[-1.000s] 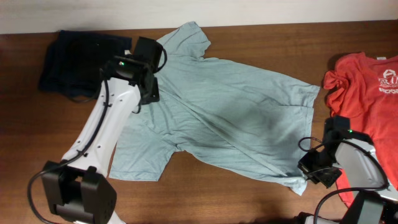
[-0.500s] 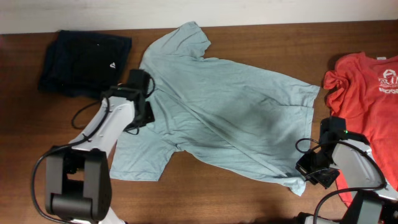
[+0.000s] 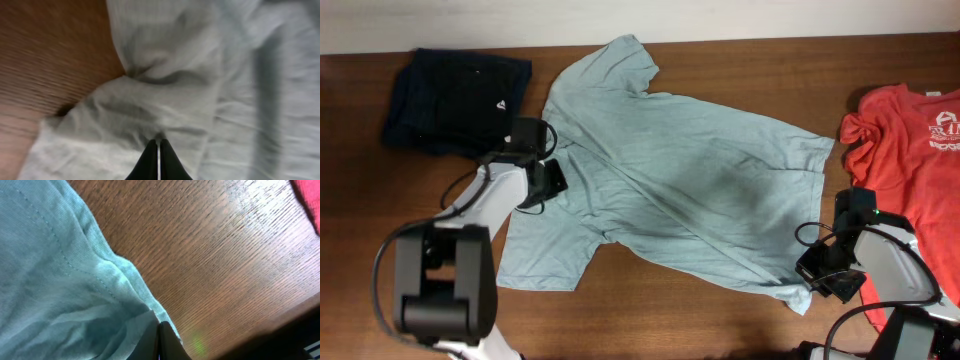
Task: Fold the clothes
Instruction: 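Grasp the lower left hem corner with the left gripper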
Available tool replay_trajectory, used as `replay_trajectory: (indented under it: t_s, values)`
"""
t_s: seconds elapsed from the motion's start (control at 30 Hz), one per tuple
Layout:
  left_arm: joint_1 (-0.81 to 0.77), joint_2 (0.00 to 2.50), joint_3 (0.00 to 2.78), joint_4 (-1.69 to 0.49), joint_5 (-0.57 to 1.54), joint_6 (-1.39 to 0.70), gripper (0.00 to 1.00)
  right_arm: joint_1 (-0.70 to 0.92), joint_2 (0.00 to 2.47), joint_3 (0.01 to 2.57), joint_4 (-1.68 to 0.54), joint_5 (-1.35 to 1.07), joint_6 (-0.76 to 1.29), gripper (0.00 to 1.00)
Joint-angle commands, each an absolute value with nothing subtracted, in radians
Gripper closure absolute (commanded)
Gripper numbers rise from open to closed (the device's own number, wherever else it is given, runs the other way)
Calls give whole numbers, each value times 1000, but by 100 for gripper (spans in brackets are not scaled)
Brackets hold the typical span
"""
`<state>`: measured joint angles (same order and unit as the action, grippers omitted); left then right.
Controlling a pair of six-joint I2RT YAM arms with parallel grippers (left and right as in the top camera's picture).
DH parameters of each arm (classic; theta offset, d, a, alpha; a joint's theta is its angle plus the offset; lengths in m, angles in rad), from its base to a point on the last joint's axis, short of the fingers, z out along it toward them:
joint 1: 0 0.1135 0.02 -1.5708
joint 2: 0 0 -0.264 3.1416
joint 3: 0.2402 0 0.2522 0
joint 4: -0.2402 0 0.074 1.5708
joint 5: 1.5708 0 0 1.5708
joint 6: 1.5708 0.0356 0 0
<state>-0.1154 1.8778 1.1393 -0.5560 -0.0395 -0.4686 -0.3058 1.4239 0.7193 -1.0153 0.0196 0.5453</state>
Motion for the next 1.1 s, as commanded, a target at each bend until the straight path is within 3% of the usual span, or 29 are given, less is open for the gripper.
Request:
replay_trajectory:
  t_s: [0.0, 0.43, 0.7, 0.97, 1.03, 1.07]
  values:
    - [-107, 1957, 1122, -558, -22, -471, 95, -299, 1410, 710, -1012, 43, 546, 96]
    - [-11, 2010, 1123, -875, -162, -583, 100, -299, 1410, 710, -1013, 42, 538, 96]
    - [-8, 1995, 1179, -873, -154, -529, 98, -299, 1410, 710, -1012, 42, 538, 96]
    - [-8, 1908, 1342, -1003, -116, -477, 74, -299, 1410, 710, -1012, 42, 538, 96]
    - [-8, 1874, 1357, -1042, -113, -477, 65, -299, 1410, 710, -1012, 42, 538, 96]
    - [-8, 1858, 1357, -1060, -99, -477, 54, -299, 1410, 710, -1012, 42, 538, 96]
